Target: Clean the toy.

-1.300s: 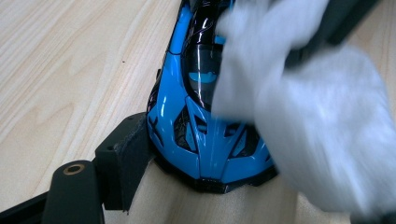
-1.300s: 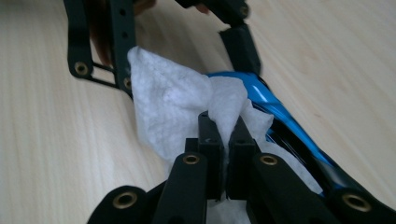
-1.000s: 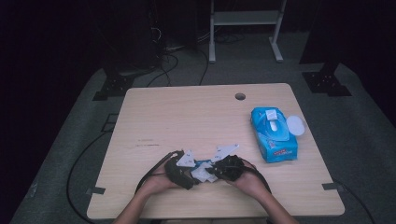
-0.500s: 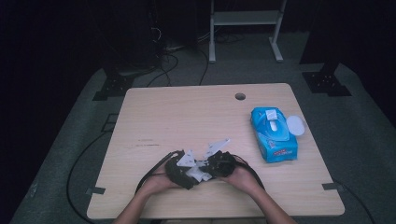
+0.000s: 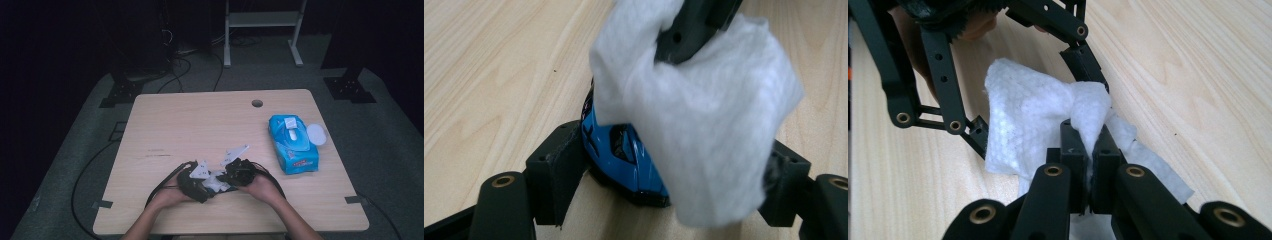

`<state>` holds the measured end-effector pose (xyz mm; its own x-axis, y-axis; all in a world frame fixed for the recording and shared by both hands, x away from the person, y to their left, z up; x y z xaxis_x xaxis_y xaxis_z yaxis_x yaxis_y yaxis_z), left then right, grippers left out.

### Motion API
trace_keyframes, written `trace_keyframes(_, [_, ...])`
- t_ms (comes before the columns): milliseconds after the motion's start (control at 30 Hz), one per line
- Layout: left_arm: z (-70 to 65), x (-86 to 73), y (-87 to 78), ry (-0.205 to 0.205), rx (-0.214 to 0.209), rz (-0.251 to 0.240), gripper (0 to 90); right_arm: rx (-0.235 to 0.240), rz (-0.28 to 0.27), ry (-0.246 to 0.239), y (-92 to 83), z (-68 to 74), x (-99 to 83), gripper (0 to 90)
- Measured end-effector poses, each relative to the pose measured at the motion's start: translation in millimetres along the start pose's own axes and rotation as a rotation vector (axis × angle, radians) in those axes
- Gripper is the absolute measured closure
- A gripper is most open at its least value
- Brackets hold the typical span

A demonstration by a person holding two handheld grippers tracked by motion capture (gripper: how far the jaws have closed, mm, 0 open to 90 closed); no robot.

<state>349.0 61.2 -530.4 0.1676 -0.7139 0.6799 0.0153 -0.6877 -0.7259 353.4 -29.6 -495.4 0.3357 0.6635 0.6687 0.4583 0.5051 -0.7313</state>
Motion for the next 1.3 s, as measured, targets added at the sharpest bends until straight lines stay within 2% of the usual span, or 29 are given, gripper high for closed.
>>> trace_keyframes(33, [0.0, 0.0, 0.0, -0.001, 0.0, 0.0, 25.0, -0.007, 0.009, -0.015, 2.9, 4.3, 1.4, 87.2])
trace_keyframes(133, [-0.4, 0.1, 0.2, -0.003, -0.001, -0.002, 25.0, 0.026, 0.008, -0.054, 12.5, 19.5, 5.7, 87.1])
trace_keyframes(200, [-0.3, -0.8, -0.6, -0.004, -0.002, -0.001, 25.1, 0.025, 0.007, -0.082, 17.1, 25.8, 8.0, 87.1])
trace_keyframes(300, [0.0, -0.7, -0.5, -0.004, 0.0, -0.002, 25.0, 0.031, 0.015, -0.071, 13.3, 19.4, 6.3, 87.2])
trace_keyframes(367, [0.3, -1.1, -0.7, -0.001, -0.002, -0.003, 25.1, -0.01, 0.007, -0.051, 5.1, 6.8, 2.9, 87.2])
trace_keyframes(433, [0.2, -0.7, -0.2, -0.002, 0.0, -0.004, 25.1, 0.007, -0.006, -0.002, -1.1, -2.0, -0.1, 87.2])
trace_keyframes(467, [0.1, -0.3, -0.1, -0.002, -0.001, -0.001, 25.1, 0.005, -0.009, 0.006, -2.0, -4.4, -0.3, 87.2])
trace_keyframes(500, [0.1, -0.3, -0.1, -0.001, -0.001, 0.0, 25.1, -0.026, -0.008, -0.007, -2.3, -7.8, -0.2, 87.2])
trace_keyframes(567, [0.1, -0.3, -0.2, -0.002, -0.002, 0.001, 25.0, -0.043, 0.005, -0.007, -0.2, -6.0, 2.0, 87.2])
trace_keyframes(767, [-0.4, -0.3, 0.1, -0.009, -0.006, -0.003, 25.1, -0.012, 0.002, -0.065, 20.3, 17.5, 11.5, 87.1])
trace_keyframes(867, [-0.4, -0.3, 0.1, -0.008, -0.004, -0.006, 25.1, -0.045, 0.009, -0.084, 22.5, 13.7, 14.4, 87.2])
trace_keyframes(1067, [0.3, -0.4, -0.1, -0.002, -0.003, -0.002, 25.0, -0.09, 0.01, -0.04, 14.1, -6.3, 8.2, 87.2])
trace_keyframes(1167, [0.3, -0.5, -0.2, -0.004, -0.005, -0.001, 25.0, -0.096, 0.007, -0.047, 16.2, -2.1, 9.7, 87.2])
trace_keyframes(1233, [0.0, -0.4, 0.1, -0.009, -0.007, -0.004, 25.0, -0.071, 0.004, -0.058, 20.0, 6.8, 11.7, 87.1])
trace_keyframes(1300, [-0.2, -0.4, 0.3, -0.01, -0.008, -0.009, 25.0, -0.065, 0.004, -0.075, 22.0, 11.1, 12.6, 87.2])
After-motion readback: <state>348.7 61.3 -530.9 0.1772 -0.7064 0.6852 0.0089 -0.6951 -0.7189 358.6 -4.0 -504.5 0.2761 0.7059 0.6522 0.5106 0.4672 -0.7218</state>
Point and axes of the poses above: each handheld gripper's, and its own axes: y roughly forward along the jaws, x roughly out of its top, z roughly to its left, the point moved 8 cm from there along y, roughly forward along the jaws, and after that the axes turned 14 degrees about -x, right-handed, at the moved point
